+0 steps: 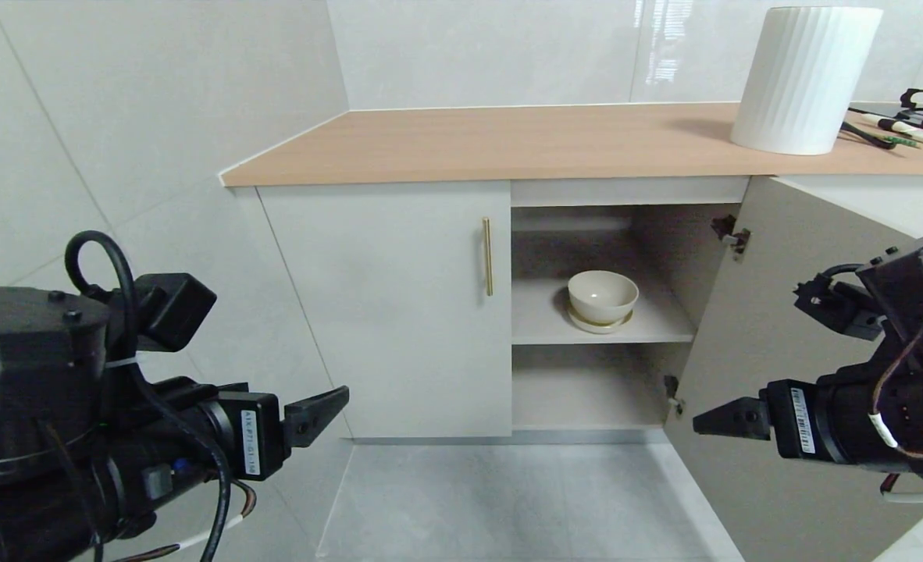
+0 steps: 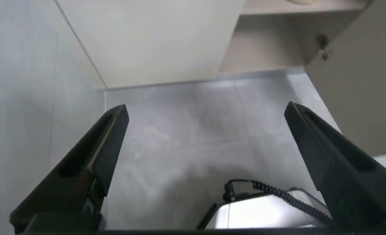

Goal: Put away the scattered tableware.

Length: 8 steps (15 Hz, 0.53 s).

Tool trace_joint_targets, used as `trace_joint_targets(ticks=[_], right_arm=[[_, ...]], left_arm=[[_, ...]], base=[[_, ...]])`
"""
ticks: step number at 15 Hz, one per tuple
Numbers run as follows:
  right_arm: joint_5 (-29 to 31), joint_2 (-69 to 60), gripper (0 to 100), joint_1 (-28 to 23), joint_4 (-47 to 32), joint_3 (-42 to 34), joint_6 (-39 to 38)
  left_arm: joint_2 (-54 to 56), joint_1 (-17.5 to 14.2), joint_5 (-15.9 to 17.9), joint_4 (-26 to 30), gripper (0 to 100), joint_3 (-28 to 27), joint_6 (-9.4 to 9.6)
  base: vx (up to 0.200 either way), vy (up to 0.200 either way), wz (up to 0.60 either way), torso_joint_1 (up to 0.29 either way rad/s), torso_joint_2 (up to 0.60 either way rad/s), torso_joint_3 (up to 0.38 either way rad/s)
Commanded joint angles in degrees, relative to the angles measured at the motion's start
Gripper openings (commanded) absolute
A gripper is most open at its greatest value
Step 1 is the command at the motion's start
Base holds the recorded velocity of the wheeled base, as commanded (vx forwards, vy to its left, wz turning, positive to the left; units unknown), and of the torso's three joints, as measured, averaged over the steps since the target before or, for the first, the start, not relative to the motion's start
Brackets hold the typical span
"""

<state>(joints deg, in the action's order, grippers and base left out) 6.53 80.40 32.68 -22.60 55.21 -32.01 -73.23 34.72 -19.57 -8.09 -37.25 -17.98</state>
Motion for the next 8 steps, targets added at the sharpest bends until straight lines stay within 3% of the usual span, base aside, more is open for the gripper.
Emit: trace_joint_targets(ticks=[1, 3, 8], right_arm=[[0.0, 0.1, 100, 0.0, 0.0, -0.1, 0.0], [0.0, 0.1, 100, 0.0, 0.0, -0.1, 0.0], [1.5, 0.0, 100, 0.0, -0.2, -0.2, 0.2]], left_arm=[[-0.2, 0.0, 0.0, -0.1, 100, 0.0, -0.04], [-0.2, 0.0, 0.0, 0.0, 100, 0.0, -0.04], [-0.3, 0.0, 0.1, 0.0, 100, 0.4, 0.05]], base=[[-0.2, 0.0, 0.0, -0.002, 0.01, -0.002], [-0.2, 0.0, 0.0, 0.0, 0.0, 0.0], [0.0, 0.0, 0.0, 0.0, 0.0, 0.0]])
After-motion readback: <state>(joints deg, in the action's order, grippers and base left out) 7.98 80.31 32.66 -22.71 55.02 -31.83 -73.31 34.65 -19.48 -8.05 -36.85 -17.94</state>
